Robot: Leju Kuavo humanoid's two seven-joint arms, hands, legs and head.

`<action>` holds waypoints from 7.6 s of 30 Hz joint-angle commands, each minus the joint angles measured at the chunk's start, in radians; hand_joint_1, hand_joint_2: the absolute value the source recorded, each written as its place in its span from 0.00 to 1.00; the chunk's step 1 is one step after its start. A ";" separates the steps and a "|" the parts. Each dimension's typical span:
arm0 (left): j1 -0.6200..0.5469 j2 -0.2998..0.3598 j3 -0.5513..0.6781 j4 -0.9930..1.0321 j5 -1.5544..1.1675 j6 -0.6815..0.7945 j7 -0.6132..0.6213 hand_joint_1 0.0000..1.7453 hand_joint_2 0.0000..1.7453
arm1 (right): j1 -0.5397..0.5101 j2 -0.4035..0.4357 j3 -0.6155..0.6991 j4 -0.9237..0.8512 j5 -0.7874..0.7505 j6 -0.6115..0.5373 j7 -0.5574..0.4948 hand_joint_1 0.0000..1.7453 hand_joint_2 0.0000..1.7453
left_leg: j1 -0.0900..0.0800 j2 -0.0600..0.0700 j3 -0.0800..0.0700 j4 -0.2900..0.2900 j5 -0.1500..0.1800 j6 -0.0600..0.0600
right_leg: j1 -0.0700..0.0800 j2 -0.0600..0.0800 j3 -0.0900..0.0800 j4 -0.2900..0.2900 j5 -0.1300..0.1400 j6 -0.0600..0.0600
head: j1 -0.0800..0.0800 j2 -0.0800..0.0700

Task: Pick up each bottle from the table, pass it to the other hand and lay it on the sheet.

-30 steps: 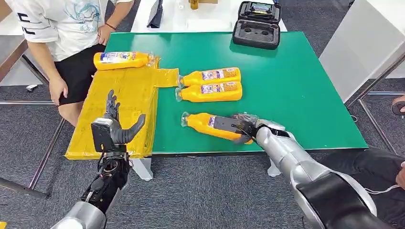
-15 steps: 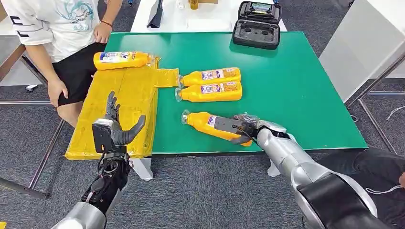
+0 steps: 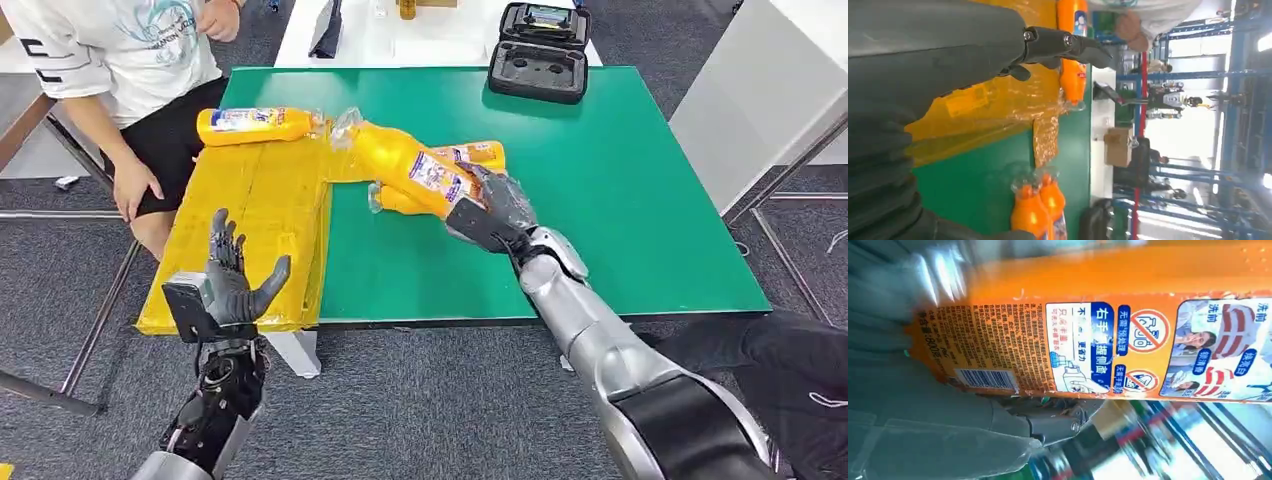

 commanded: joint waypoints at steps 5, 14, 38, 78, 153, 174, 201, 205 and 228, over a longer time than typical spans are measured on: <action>0.089 0.011 0.000 -0.164 0.071 -0.206 0.054 0.00 1.00 | 0.110 0.051 -0.055 -0.138 -0.128 0.058 -0.107 1.00 1.00 | 0.001 0.001 0.003 -0.001 -0.001 -0.001 | 0.001 0.001 0.003 -0.001 -0.001 -0.001 | 0.000 0.000; 0.074 0.003 -0.084 -0.202 0.055 -0.274 0.082 0.00 1.00 | 0.246 0.109 0.100 -0.183 -0.147 0.138 -0.129 1.00 1.00 | 0.002 0.001 0.008 -0.001 -0.004 -0.003 | 0.002 0.001 0.008 -0.002 -0.003 -0.002 | 0.000 0.000; 0.014 0.012 -0.179 -0.127 -0.080 -0.278 0.120 0.00 1.00 | 0.176 0.125 0.173 -0.086 -0.147 0.174 -0.128 1.00 1.00 | 0.001 0.000 0.002 -0.001 -0.001 -0.001 | 0.000 0.000 0.001 0.000 -0.001 -0.001 | 0.000 0.000; -0.030 -0.012 -0.178 -0.022 -0.100 -0.389 0.080 0.00 1.00 | 0.149 0.169 0.203 0.065 -0.038 0.239 -0.129 0.99 1.00 | 0.001 0.000 0.004 -0.001 -0.002 -0.002 | 0.001 -0.001 0.003 -0.001 -0.002 -0.001 | 0.000 0.000; -0.369 0.244 -0.145 0.237 -0.812 0.022 0.309 1.00 1.00 | 0.372 0.044 0.033 -0.410 -0.241 0.215 -0.129 0.00 1.00 | 0.003 -0.002 0.007 0.000 -0.003 -0.003 | 0.003 -0.002 0.008 0.000 -0.004 -0.002 | 0.000 0.000; -0.542 0.260 -0.341 0.474 -1.093 -0.243 0.430 1.00 1.00 | 0.363 0.058 0.010 -0.355 -0.197 0.246 -0.129 0.00 1.00 | 0.001 0.000 0.003 0.000 -0.001 -0.002 | 0.001 0.000 0.003 0.000 -0.001 -0.002 | 0.000 0.000; -0.509 0.203 -0.296 0.557 -1.149 -0.294 0.502 1.00 1.00 | 0.422 0.072 0.013 -0.589 -0.229 0.222 -0.129 0.00 1.00 | 0.002 0.001 0.006 0.000 -0.002 -0.002 | 0.001 0.000 0.005 0.000 -0.003 -0.002 | 0.000 0.000; -0.507 0.198 -0.295 0.569 -1.157 -0.300 0.503 1.00 1.00 | 0.394 0.087 0.025 -0.570 -0.227 0.224 -0.128 0.00 1.00 | 0.001 0.002 0.003 0.000 -0.001 -0.002 | 0.001 0.001 0.002 0.000 -0.001 -0.001 | 0.000 0.000; -0.519 0.206 -0.305 0.651 -1.204 -0.390 0.519 1.00 1.00 | 0.344 0.100 0.053 -0.463 -0.254 0.227 -0.129 0.00 1.00 | 0.001 0.002 0.004 -0.001 0.000 -0.002 | 0.001 0.001 0.003 0.000 -0.001 -0.001 | 0.000 0.000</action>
